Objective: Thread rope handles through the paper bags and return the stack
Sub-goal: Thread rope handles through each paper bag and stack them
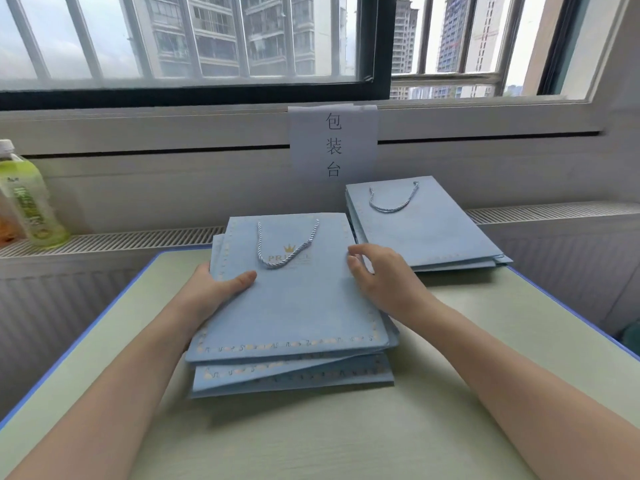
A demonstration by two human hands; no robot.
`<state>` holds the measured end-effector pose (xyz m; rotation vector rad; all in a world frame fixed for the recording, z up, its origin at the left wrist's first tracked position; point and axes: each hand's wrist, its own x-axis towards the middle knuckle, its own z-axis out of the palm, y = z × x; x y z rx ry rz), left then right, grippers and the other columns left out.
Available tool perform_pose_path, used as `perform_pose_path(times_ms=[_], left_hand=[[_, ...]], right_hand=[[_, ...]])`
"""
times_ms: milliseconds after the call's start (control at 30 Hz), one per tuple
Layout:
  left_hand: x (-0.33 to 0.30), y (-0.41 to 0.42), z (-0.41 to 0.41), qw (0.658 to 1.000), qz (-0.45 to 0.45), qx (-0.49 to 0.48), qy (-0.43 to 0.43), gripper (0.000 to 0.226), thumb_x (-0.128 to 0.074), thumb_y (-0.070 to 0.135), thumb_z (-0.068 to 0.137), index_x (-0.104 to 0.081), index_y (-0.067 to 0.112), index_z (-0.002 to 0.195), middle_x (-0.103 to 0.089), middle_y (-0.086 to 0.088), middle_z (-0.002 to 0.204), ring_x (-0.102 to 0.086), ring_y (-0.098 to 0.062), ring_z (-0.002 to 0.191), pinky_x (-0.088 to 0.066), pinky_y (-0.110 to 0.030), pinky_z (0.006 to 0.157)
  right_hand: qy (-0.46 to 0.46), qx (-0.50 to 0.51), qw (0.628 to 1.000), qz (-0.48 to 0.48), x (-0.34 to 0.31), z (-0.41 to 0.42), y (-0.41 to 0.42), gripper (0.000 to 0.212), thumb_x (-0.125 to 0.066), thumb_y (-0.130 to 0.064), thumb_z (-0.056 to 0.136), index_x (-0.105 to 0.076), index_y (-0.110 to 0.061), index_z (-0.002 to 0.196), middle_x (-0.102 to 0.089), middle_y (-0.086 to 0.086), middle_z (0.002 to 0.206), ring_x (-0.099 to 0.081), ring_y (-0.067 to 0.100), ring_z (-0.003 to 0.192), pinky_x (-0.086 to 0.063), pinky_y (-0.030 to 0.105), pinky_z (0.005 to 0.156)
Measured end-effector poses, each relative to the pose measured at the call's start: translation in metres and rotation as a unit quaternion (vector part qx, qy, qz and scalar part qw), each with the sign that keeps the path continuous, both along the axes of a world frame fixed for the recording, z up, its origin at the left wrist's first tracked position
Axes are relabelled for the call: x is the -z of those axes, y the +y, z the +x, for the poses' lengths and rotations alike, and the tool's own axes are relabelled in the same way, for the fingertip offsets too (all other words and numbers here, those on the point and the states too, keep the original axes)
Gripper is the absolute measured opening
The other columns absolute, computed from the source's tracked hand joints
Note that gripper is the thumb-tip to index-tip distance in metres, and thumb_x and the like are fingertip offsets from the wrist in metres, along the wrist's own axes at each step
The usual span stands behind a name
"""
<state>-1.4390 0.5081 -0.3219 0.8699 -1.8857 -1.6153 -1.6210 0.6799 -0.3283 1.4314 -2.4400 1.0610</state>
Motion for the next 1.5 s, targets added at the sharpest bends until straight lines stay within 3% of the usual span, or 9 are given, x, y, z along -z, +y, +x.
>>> perform_pose_path(times_ms=[100, 267, 400, 567, 800, 967, 1067, 1167, 1500], left_hand=[[0.001, -0.001, 0.000, 1.000, 0.003, -0.013, -0.023, 0.010, -0.068, 0.010, 0.084, -0.062, 0.010, 0.092, -0.071, -0.001, 0.070, -0.066, -0.011, 0.048, -0.048, -0.018, 0.039], [0.001, -0.005, 0.002, 0.998, 0.029, -0.037, -0.047, 0.004, -0.068, 0.010, 0.084, -0.064, 0.007, 0.084, -0.070, -0.002, 0.058, -0.065, -0.016, 0.045, -0.049, -0.021, 0.038], [0.001, -0.005, 0.003, 0.997, 0.032, -0.053, -0.044, 0.007, -0.067, 0.011, 0.085, -0.063, 0.007, 0.081, -0.067, 0.000, 0.052, -0.064, -0.015, 0.041, -0.047, -0.021, 0.035], [0.001, -0.004, 0.003, 0.996, 0.049, -0.059, -0.035, 0.007, -0.067, 0.011, 0.085, -0.062, 0.005, 0.086, -0.068, -0.001, 0.053, -0.064, -0.017, 0.041, -0.047, -0.022, 0.034], [0.000, -0.005, 0.005, 0.995, 0.060, -0.064, -0.038, 0.020, -0.069, 0.014, 0.084, -0.063, 0.002, 0.099, -0.071, -0.005, 0.063, -0.066, -0.019, 0.046, -0.050, -0.024, 0.038], [-0.001, -0.005, 0.005, 0.994, 0.071, -0.062, -0.049, 0.023, -0.070, 0.016, 0.083, -0.064, 0.000, 0.099, -0.071, -0.005, 0.063, -0.067, -0.021, 0.049, -0.052, -0.027, 0.043], [-0.003, -0.003, 0.004, 0.993, 0.093, -0.055, -0.050, 0.024, -0.068, 0.018, 0.084, -0.067, 0.000, 0.100, -0.073, -0.012, 0.075, -0.069, -0.027, 0.059, -0.054, -0.030, 0.054], [-0.003, -0.002, 0.003, 0.994, 0.089, -0.048, -0.048, 0.021, -0.062, 0.019, 0.089, -0.066, 0.001, 0.099, -0.072, -0.008, 0.068, -0.068, -0.023, 0.053, -0.052, -0.029, 0.052], [0.003, -0.008, 0.002, 0.980, 0.191, 0.055, -0.016, 0.083, -0.029, 0.082, 0.078, -0.065, 0.018, 0.114, -0.069, -0.012, 0.109, -0.069, -0.023, 0.077, -0.051, -0.028, 0.060]], right_hand=[[0.101, 0.061, 0.991, 0.057, 0.004, -0.020, 0.003, 0.040, -0.043, -0.007, 0.094, -0.046, -0.010, 0.134, -0.050, 0.008, 0.136, -0.041, 0.026, 0.126, -0.034, 0.036, 0.103], [0.118, 0.108, 0.961, 0.225, 0.016, -0.056, 0.023, 0.056, -0.047, -0.041, 0.095, -0.031, -0.014, 0.141, -0.024, 0.005, 0.154, -0.021, 0.020, 0.141, -0.017, 0.040, 0.115], [0.233, 0.149, 0.936, 0.218, 0.016, -0.058, 0.017, 0.033, -0.046, -0.041, 0.096, -0.051, -0.015, 0.116, -0.054, 0.000, 0.123, -0.050, 0.021, 0.116, -0.034, 0.034, 0.089], [0.301, 0.181, 0.911, 0.217, 0.006, -0.041, 0.016, 0.017, -0.045, -0.005, 0.091, -0.055, -0.014, 0.102, -0.062, 0.001, 0.101, -0.061, 0.025, 0.092, -0.030, 0.027, 0.065], [0.355, 0.219, 0.900, 0.124, 0.005, -0.036, 0.014, 0.048, -0.073, 0.008, 0.031, -0.035, -0.018, 0.047, -0.039, -0.001, 0.037, -0.019, 0.018, 0.038, -0.009, 0.015, 0.049], [0.326, 0.241, 0.907, 0.111, 0.001, -0.045, 0.018, 0.014, -0.072, -0.013, 0.073, -0.063, -0.020, 0.067, -0.058, -0.004, 0.061, -0.050, 0.019, 0.054, -0.018, 0.020, 0.049], [0.344, 0.181, 0.910, -0.144, -0.011, -0.038, 0.026, 0.006, -0.069, -0.016, 0.082, -0.068, -0.014, 0.076, -0.064, 0.000, 0.063, -0.060, 0.024, 0.055, -0.033, 0.020, 0.044], [0.353, 0.069, 0.895, -0.263, -0.026, -0.006, 0.026, 0.018, -0.057, -0.021, 0.094, -0.071, -0.011, 0.090, -0.071, 0.001, 0.077, -0.068, 0.024, 0.069, -0.050, 0.030, 0.049], [0.453, -0.196, 0.855, -0.158, 0.006, 0.096, -0.004, 0.020, -0.049, -0.011, 0.095, -0.068, -0.013, 0.091, -0.066, 0.000, 0.079, -0.062, 0.021, 0.069, -0.047, 0.033, 0.053]])
